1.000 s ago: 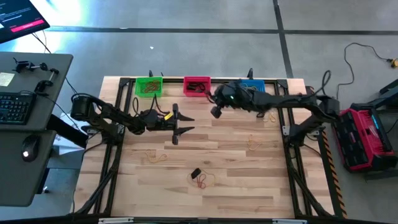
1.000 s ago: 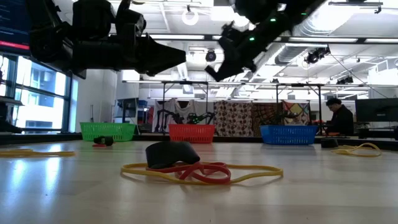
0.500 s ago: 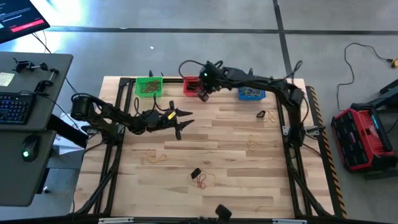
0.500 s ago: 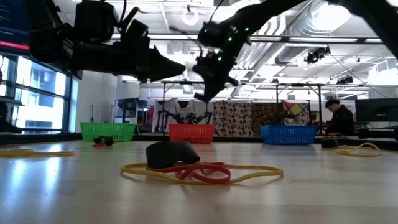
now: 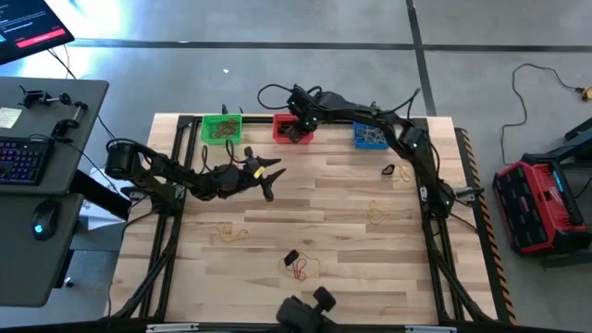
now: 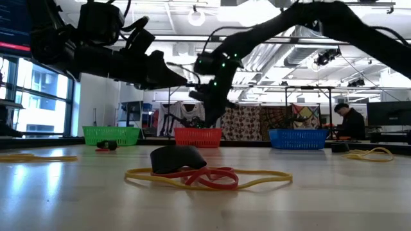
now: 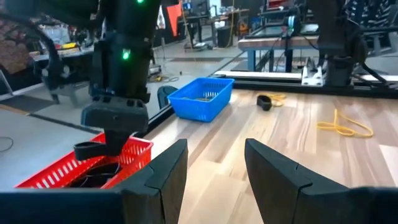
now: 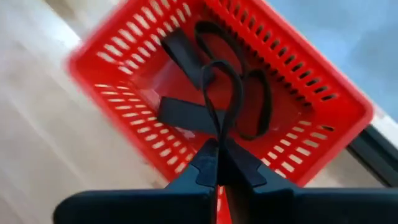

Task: Sort rubber bands into baskets
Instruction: Put the black rubber band into the red bin

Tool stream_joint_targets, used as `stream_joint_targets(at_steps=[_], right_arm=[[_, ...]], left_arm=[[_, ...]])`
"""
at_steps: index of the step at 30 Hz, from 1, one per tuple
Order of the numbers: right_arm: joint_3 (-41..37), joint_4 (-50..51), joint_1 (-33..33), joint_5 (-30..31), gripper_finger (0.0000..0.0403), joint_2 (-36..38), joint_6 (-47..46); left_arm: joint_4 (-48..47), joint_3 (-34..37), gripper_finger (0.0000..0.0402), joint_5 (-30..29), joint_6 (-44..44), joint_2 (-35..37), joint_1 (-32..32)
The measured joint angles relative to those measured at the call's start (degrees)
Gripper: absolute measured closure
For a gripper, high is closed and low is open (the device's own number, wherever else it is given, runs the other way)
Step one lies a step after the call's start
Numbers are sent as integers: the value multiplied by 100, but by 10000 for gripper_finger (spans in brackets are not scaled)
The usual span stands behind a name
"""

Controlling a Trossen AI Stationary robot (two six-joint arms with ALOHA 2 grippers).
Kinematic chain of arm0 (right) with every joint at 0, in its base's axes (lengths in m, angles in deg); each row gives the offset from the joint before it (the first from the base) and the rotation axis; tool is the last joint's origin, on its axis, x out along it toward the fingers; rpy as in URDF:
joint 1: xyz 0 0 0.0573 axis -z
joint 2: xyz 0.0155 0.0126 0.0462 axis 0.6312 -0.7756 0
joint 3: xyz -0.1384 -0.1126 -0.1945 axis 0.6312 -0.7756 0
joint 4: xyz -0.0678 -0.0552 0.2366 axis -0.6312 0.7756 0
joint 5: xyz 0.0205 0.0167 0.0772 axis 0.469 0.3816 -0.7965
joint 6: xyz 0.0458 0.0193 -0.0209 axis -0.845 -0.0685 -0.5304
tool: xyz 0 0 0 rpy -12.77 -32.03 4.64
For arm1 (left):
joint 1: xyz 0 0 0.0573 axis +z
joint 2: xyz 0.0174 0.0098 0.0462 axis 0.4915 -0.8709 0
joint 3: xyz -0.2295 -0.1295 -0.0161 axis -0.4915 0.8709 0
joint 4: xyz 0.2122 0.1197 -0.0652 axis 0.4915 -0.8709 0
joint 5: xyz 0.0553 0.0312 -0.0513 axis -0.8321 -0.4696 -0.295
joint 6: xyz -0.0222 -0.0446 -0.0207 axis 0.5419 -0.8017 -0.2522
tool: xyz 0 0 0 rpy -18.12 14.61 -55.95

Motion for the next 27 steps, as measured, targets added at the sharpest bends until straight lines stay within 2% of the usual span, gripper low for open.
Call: stream_joint_targets(at_steps=[5,15,27], right_arm=[[208,104,121,-224,403,-277,-149],[261,114,434,-671,403,-330,-742],[259,166,453,-764,397,-390,-768]], left_arm=[[-47,0,250,-1,-6,0,-4],[-23,0,250,-5,2,0,-4],[-25,0,250,-7,7,0,-4]])
